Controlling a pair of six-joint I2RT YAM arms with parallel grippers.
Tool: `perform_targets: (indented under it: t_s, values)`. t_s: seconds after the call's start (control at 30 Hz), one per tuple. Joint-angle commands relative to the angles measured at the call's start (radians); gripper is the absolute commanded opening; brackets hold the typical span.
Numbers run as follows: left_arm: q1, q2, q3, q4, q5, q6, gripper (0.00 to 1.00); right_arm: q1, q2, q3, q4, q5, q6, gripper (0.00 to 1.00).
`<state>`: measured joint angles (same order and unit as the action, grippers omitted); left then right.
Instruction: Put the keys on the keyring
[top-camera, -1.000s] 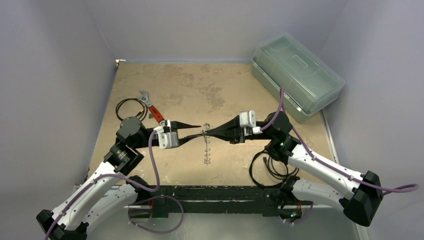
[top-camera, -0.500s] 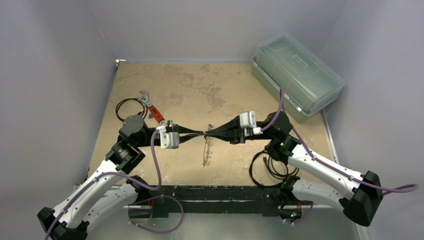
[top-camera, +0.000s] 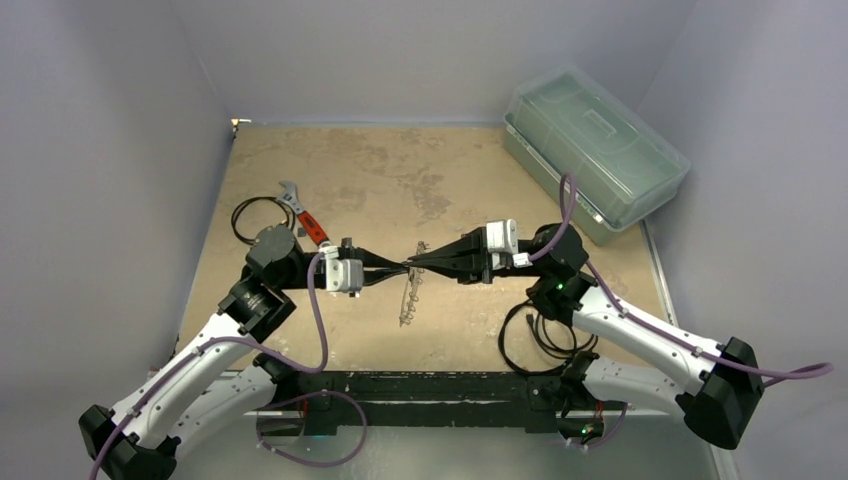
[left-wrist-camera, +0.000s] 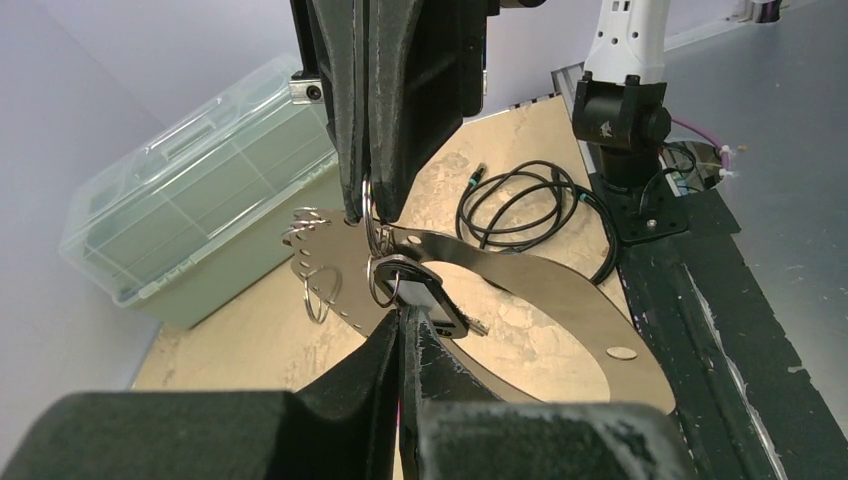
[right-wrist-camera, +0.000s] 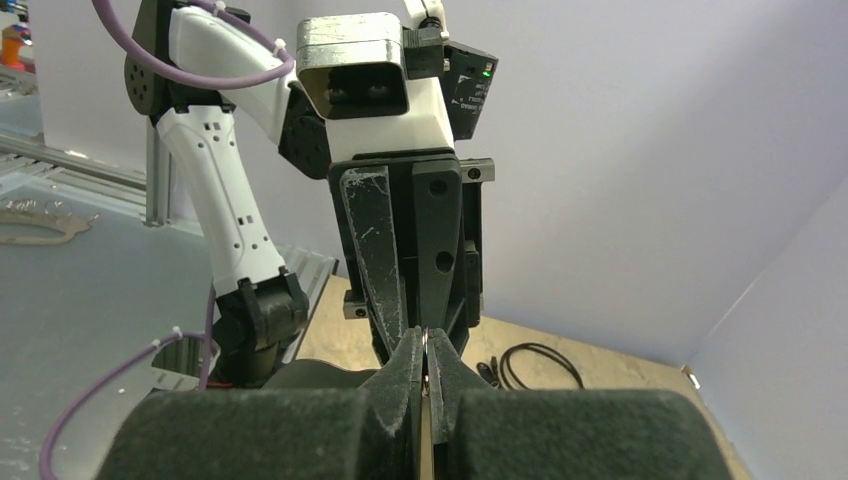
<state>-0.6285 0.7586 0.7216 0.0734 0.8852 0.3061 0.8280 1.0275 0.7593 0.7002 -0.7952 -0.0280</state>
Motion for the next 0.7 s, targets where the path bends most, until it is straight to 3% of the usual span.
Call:
perform_targets:
  t_s: [0.0, 0.1, 0.23, 0.4, 0.67]
  values:
    - [0.004, -0.012, 0.025, 0.033, -0.009, -0.007, 0.06, -0.004, -0.003, 0.014, 0.071, 0.017, 0.018, 0.00]
    - [0.005, -0.044, 0.026, -0.004, -0.077, 0.029, 0.31, -0.004, -0.015, 0.013, 0.044, 0.022, 0.016, 0.00]
    - [0.004, -0.092, 0.009, -0.014, -0.127, 0.055, 0.47, -0.004, -0.036, 0.017, -0.031, 0.032, -0.024, 0.00]
    - [0.004, -0.090, 0.006, -0.003, -0.092, 0.046, 0.46, -0.004, -0.037, 0.029, -0.073, 0.027, -0.045, 0.00]
    - [0.004, -0.043, 0.002, 0.080, 0.020, -0.031, 0.36, -0.004, -0.026, 0.043, -0.068, 0.019, -0.047, 0.00]
